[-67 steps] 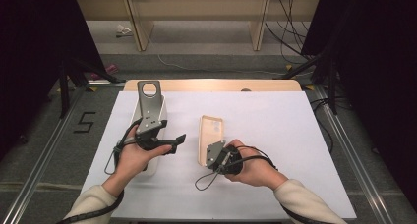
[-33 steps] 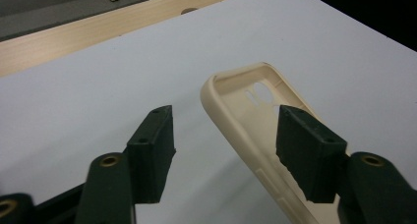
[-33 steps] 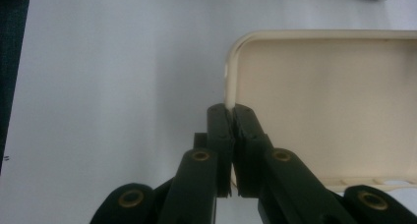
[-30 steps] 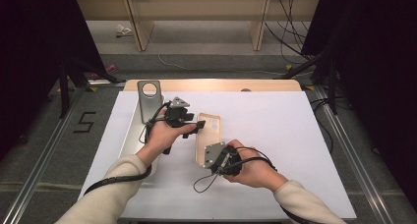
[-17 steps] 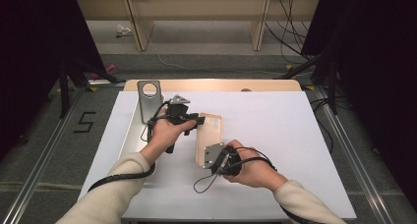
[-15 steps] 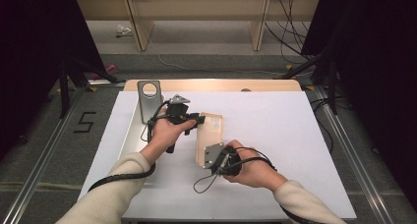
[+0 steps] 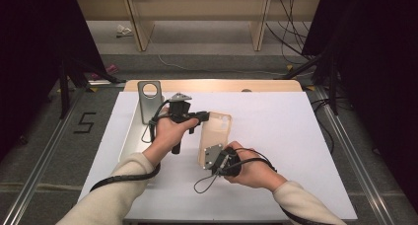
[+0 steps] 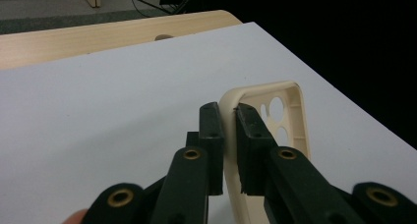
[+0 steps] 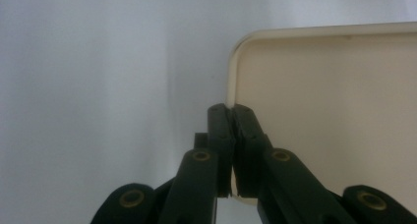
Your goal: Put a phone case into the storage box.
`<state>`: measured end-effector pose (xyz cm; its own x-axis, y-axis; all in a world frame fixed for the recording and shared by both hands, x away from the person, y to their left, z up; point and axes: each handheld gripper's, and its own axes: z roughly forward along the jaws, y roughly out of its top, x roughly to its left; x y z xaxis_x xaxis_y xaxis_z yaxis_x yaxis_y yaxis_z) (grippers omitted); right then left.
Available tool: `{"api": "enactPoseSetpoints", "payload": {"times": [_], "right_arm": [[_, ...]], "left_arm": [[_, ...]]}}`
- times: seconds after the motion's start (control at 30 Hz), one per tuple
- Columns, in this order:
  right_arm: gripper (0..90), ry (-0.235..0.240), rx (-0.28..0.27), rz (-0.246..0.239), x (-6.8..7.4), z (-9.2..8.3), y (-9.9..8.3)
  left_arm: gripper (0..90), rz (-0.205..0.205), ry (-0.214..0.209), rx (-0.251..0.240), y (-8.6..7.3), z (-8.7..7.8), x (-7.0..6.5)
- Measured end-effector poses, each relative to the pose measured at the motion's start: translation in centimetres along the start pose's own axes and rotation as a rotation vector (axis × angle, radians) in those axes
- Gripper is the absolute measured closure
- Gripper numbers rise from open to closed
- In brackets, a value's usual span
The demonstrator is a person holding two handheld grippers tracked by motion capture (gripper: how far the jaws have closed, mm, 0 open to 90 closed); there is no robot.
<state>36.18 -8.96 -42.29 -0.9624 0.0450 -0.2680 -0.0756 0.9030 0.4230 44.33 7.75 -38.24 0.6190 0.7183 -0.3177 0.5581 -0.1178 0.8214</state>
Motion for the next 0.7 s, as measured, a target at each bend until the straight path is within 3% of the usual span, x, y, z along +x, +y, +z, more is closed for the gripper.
{"api": "enactPoseSetpoints", "payload": {"times": [0.23,0.33,0.5,0.7], "right_arm": [[85.9,-0.033,-0.007,0.020,-0.2,-0.1,-0.2],[73.4,-0.048,-0.039,0.042,-0.3,-0.2,-0.4],[47.0,-0.088,-0.118,0.124,-1.2,-0.8,-1.1],[31.7,-0.132,-0.182,0.248,-2.2,-1.1,-2.5]], "left_arm": [[83.7,0.050,-0.001,-0.050,0.4,-0.3,-1.2],[83.9,0.139,0.041,-0.062,0.5,-0.5,-1.6],[83.9,0.209,0.078,-0.093,0.6,-0.9,-1.5],[83.8,0.225,0.109,-0.123,0.7,-1.4,-1.0]]}}
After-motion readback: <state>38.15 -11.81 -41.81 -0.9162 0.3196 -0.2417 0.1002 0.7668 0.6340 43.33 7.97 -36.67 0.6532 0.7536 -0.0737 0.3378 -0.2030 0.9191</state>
